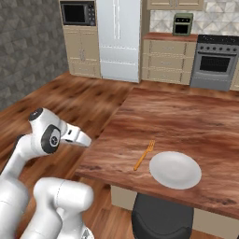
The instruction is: Take the fork and place it on the left side of the plate. Then take the spoon and place it on the right side of the plate. Make sure they're directly next to the plate.
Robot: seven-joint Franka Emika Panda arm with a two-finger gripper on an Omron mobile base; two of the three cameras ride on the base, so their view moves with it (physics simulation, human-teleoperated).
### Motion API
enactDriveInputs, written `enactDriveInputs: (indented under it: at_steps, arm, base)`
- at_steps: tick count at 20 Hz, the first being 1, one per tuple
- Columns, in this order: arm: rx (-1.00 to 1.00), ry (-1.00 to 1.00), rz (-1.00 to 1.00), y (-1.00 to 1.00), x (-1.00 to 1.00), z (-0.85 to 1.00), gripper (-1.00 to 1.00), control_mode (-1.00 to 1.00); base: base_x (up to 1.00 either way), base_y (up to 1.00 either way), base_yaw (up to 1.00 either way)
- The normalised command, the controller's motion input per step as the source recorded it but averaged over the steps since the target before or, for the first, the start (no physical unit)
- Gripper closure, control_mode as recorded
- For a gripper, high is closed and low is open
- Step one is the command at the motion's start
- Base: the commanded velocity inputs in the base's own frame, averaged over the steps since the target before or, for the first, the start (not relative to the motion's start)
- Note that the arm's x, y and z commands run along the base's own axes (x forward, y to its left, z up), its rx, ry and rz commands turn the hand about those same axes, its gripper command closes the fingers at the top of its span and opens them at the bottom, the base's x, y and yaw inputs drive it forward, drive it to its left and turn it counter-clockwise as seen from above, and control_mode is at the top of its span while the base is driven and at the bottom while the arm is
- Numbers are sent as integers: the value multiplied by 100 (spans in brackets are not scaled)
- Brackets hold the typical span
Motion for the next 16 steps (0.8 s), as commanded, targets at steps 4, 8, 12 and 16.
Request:
enactDriveInputs:
  at_steps: [4,8,12,16]
  arm:
    - [-1,11,0,0,1,-1,-100,-100]
    - [6,13,8,-4,0,0,-100,-100]
    - [5,8,8,-3,0,0,-100,-100]
    - [0,3,5,0,0,0,-100,-100]
  base:
    - [0,0,0]
    - [0,0,0]
    - [0,0,0]
    - [0,0,0]
